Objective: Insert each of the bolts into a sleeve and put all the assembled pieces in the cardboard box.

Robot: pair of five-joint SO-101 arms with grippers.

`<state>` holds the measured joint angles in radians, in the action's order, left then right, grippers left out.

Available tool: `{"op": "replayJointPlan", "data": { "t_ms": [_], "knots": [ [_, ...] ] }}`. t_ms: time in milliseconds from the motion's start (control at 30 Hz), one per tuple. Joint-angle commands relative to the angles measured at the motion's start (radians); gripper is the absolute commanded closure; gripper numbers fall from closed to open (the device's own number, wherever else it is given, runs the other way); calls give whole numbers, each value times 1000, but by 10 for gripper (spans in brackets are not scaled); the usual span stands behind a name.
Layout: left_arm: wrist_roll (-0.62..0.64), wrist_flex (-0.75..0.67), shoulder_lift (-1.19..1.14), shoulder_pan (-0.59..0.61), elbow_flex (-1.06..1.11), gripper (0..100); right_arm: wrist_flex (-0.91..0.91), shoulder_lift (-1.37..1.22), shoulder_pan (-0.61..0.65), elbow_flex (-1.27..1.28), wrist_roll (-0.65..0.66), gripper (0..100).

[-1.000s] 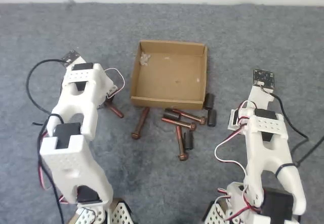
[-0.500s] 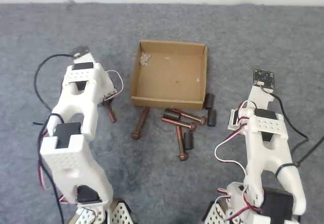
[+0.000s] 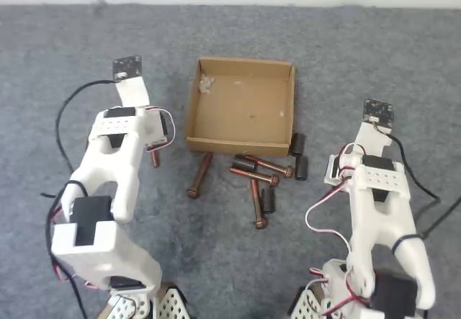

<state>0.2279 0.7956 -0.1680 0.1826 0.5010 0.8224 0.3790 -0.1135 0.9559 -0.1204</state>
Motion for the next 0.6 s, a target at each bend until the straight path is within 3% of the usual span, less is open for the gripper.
{"op": "replayJointPlan", "data": {
  "t_ms": [0,333,567],
  "knots": [
    [-11,-21,57,-2,-16,988,42,131,39,-38,-18,991],
    [-12,-48,52,-2,-15,988,21,363,384,25,-20,991],
    [-12,-48,52,-2,-15,988,-271,326,512,100,-23,990]
  ]
}}
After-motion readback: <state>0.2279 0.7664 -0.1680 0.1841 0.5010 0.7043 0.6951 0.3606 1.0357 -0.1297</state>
